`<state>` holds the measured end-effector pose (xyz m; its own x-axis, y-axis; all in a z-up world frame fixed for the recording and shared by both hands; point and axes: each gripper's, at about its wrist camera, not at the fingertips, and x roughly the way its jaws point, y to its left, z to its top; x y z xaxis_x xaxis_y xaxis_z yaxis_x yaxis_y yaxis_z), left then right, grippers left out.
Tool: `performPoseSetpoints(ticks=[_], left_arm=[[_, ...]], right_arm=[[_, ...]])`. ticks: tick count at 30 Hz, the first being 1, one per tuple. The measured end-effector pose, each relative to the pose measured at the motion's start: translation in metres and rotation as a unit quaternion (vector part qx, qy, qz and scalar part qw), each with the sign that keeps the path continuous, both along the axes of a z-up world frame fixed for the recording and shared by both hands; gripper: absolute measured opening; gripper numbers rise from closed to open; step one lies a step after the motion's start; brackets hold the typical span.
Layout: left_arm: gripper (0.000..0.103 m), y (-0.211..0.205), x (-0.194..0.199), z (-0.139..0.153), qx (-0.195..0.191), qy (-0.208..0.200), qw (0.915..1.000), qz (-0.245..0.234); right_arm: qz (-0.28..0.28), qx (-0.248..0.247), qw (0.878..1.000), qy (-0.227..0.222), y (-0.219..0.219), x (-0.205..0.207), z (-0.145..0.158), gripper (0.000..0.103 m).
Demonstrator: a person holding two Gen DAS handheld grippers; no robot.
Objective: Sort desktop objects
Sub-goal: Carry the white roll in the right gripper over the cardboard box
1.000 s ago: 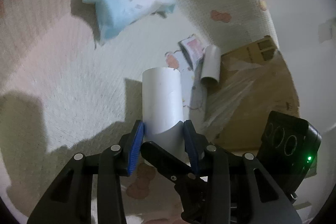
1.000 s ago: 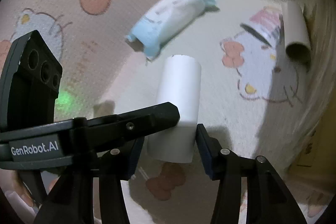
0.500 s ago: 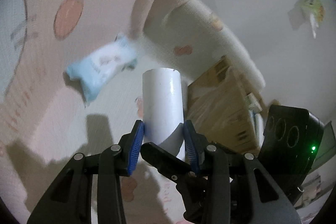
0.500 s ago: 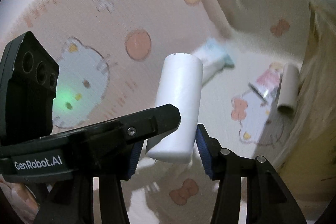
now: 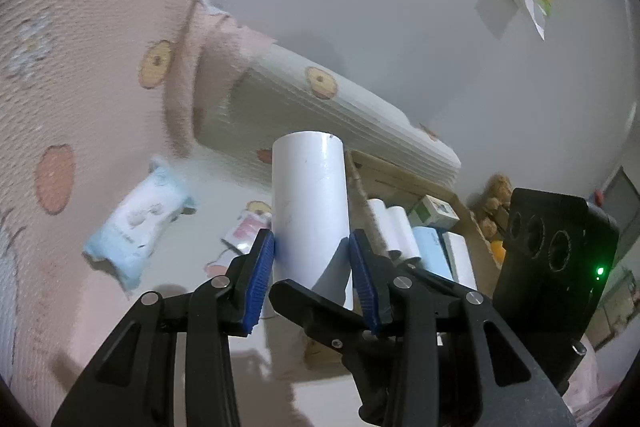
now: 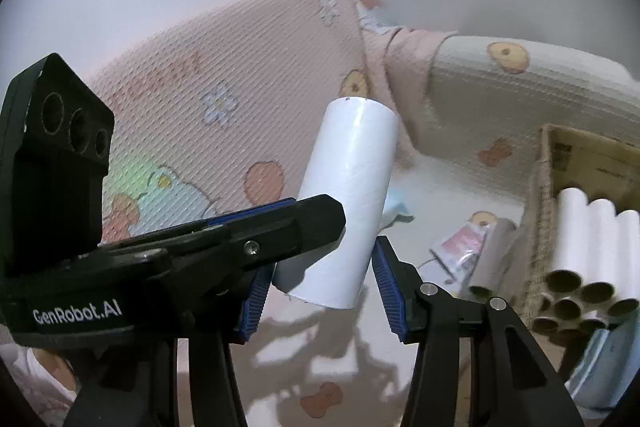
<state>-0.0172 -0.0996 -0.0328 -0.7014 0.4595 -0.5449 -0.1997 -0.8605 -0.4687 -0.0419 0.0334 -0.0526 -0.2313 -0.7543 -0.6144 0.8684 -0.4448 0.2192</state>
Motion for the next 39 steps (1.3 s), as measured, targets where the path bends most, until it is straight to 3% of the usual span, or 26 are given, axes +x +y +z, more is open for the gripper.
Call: performPoseSetpoints(ticks=[5,13,22,30,39], left_arm=[[0.043,0.021,-0.015,0.003,0.008,0.000,0.9992,-0.039],[0.042,0.043,-0.044,0.004,0.057,-0.036,0.9931,-0.096],[0.042,0.083,-0.079,0.000,0.057,-0.067,0.9847,-0.150],[0.042,0.123,-0.096,-0.006,0.026,-0.085,0.9790,-0.183],[0.042,0.151,-0.134,-0.015,0.053,-0.140,0.9672,-0.205]], right_arm=[[-0.030,0.001,1.000,0.003,0.017,-0.018,0.005,0.047],[-0.068,0.008,0.997,0.021,0.044,-0.039,0.018,0.047],[-0.102,0.037,0.994,-0.002,0.071,-0.073,0.022,0.047],[-0.120,0.074,0.989,-0.034,0.090,-0.104,0.019,0.047],[-0.127,0.105,0.985,-0.053,0.103,-0.142,0.023,0.047]])
